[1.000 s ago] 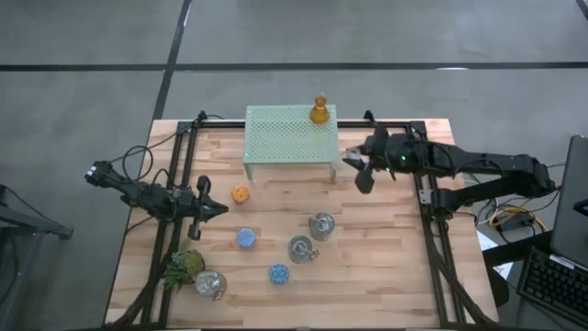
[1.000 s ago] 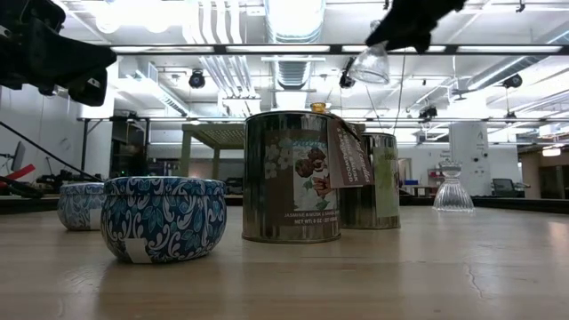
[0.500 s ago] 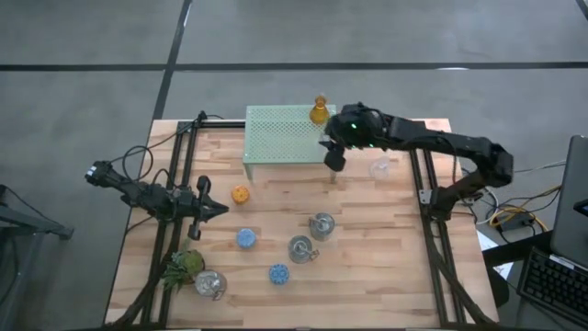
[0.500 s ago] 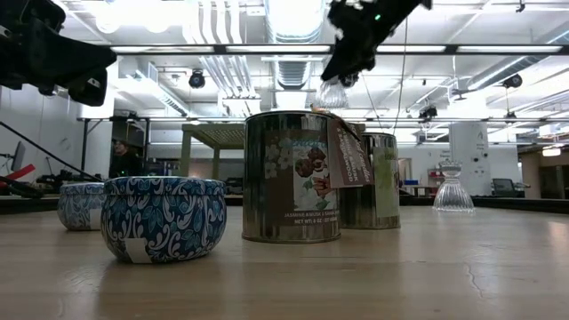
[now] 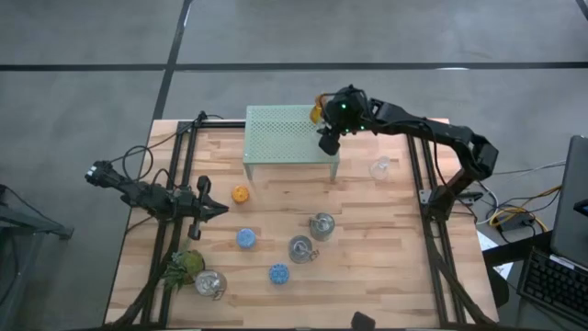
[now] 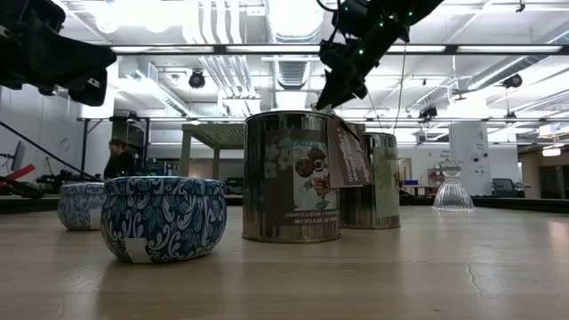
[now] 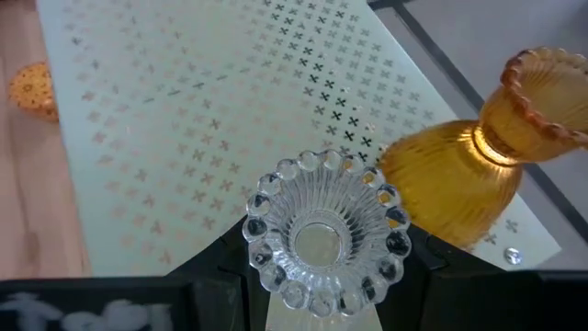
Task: Pick & Place candle stick holders
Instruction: Put the bottom transparent glass candle holder on the shelf
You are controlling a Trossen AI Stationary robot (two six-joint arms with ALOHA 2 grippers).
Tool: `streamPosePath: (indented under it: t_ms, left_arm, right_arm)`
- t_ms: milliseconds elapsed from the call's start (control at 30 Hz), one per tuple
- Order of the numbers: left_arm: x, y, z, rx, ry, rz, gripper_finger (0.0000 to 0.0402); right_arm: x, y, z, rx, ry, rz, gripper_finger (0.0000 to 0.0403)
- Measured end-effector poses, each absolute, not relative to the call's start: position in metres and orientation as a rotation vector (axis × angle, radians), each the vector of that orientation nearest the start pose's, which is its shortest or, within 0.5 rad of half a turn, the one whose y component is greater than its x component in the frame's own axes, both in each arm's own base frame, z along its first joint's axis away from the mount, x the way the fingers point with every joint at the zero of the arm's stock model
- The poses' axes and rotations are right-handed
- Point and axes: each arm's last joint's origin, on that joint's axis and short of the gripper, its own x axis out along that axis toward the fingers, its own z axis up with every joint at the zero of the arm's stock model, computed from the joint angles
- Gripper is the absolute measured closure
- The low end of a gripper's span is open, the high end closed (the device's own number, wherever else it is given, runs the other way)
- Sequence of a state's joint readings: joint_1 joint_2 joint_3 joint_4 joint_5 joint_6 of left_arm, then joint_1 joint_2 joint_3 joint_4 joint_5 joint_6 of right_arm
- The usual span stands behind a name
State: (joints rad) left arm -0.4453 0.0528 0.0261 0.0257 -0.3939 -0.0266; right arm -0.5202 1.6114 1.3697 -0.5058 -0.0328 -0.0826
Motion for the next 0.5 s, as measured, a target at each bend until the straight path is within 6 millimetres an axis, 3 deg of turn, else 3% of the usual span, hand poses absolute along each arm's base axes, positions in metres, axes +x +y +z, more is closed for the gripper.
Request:
streamPosePath:
  t_ms: [500]
  left_arm:
    - [0.0927,-0.0319,0.1708,-0.026,0.002,-0.051,0.0371]
  right_arm:
    - [0.3123,-0.183,0.2963,0.134,0.717,-0.445,0.0271]
